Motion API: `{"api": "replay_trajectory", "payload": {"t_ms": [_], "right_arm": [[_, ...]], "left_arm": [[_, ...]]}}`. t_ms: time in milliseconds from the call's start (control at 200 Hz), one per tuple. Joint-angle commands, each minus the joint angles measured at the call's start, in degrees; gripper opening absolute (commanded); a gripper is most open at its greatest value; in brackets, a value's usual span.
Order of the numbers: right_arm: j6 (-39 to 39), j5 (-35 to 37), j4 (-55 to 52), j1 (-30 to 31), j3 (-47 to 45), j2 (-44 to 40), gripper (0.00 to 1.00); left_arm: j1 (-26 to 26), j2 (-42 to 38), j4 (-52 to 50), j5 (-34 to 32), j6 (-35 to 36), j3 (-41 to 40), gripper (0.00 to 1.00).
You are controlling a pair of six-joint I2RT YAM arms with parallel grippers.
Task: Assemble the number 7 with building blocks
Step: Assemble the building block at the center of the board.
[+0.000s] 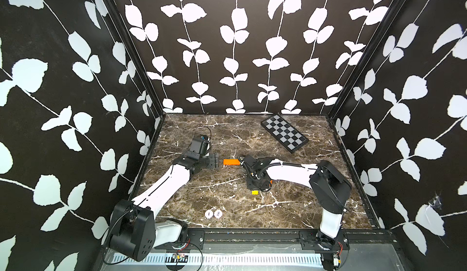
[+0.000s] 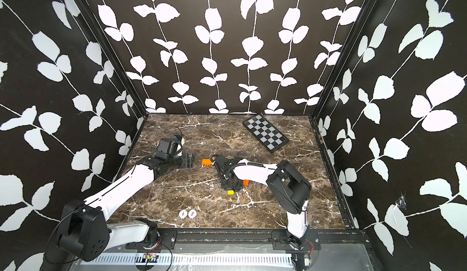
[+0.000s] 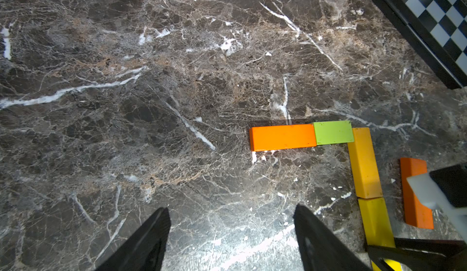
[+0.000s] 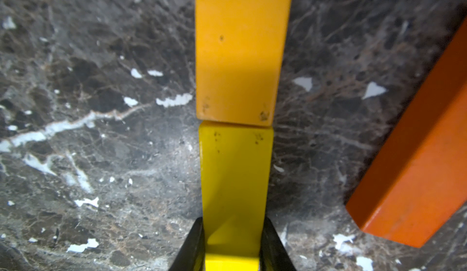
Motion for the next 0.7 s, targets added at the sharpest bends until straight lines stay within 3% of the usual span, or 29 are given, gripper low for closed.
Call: {"api": "replay_trajectory", "payload": {"t_ms": [0,395,695], "right_arm": [[0.98,1.01,1.56,-0.55,-0.51,1.5,0.14],[0.68,1.42,1.17,-0.55,-0.26,1.83,0.18],[0.46,1.79,0.81,-0.65,0.01,1.83,0.27]], "left_arm": [[0.05,-1.1,0.12,-0.06,0.71,-0.77,0.8],[0.05,-1.15,0.06,-0.14,0.83,-0.76,0.8],[0.06,-1.12,0.05,-0.15,0.68,-0.75,0.8]]}}
